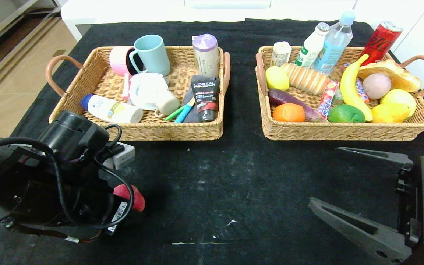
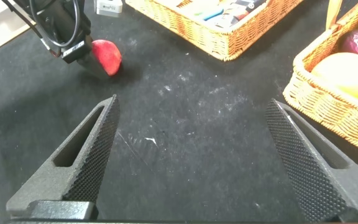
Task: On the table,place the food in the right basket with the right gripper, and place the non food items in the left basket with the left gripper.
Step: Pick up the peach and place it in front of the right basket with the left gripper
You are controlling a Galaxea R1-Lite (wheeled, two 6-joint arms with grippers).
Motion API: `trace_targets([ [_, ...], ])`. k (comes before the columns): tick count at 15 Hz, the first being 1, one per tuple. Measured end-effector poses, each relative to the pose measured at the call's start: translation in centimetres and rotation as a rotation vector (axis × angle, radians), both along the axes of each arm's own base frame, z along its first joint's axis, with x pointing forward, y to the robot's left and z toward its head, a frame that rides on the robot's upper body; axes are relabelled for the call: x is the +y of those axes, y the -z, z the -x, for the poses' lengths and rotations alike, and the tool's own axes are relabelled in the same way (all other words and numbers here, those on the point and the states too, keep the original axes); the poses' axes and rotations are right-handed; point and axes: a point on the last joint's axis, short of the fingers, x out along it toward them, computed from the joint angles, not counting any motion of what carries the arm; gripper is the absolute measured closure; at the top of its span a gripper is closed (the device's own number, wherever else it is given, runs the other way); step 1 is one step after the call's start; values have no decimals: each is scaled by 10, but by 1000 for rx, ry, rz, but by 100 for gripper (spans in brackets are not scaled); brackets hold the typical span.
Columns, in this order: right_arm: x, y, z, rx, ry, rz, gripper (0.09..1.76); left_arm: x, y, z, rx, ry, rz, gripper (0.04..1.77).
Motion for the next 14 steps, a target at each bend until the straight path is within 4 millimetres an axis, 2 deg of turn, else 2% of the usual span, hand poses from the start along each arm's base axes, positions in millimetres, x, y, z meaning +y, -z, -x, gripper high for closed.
trace_targets([
  [10,-1,-3,6,-11,-20,-10,14,-2,3,-4,3,2,1,72],
  [14,-1,-4,7,-13,-20,-12,14,-1,-2,2,-15,7,8,72],
])
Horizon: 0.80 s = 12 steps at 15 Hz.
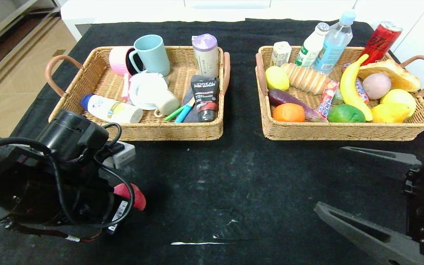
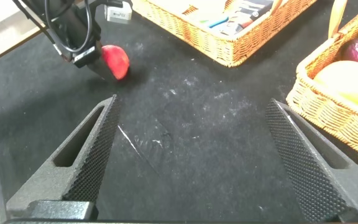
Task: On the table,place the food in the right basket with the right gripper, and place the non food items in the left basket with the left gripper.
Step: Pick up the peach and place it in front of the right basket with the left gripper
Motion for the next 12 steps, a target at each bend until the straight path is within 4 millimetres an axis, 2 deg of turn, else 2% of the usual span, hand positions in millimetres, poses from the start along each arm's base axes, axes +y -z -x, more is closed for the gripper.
trace_targets([
  [5,0,0,0,1,1,1,14,-4,-21,21,-80,63,47,72],
  [9,-3,-4,-1,-14,21,-14,14,-16,-36,40,-94,206,179,72],
  [12,-6,-10,2,-32,53,-34,14,-25,-49,39,-129,236,218,72],
])
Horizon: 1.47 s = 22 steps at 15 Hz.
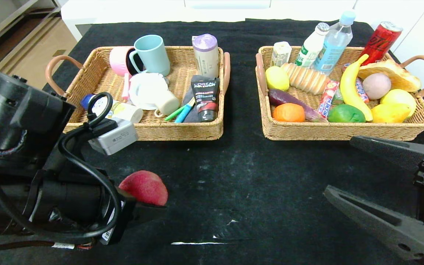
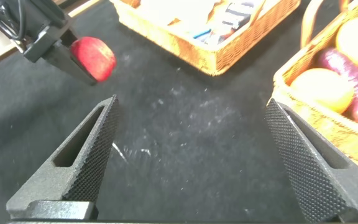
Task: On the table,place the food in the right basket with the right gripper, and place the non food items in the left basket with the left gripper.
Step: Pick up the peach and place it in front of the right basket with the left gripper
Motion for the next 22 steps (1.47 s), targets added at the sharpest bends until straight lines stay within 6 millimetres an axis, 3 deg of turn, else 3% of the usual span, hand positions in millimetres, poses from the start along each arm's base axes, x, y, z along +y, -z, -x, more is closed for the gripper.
trace_targets([
  [3,-5,-7,1,-22,18,-21,14,-16,-5,-12,-35,23,37,72],
  [12,-21,-21,5,-93,84,-53,14,-97,-3,-50,-98,96,176,73],
  [22,-22,-21,6,-101,91,-48,14,-173,15,-66,-116,107,164,73],
])
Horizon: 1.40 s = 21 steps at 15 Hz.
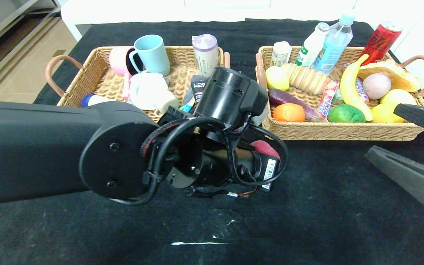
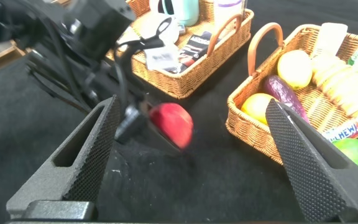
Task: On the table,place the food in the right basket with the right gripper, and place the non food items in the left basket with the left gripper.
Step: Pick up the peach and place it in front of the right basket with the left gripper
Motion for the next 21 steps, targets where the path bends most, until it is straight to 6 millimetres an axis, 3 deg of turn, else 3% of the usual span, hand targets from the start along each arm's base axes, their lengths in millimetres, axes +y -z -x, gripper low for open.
trace_targets([
  [5,1,1,0,5,-7,5,14,-19,15,2,19,29,-39,73],
  [13,3,5,-2,10,-8,25,14,-26,32,1,49,24,-91,73],
  [21,4,6,-2,14,-12,30,14,-26,32,1,48,25,-96,33],
])
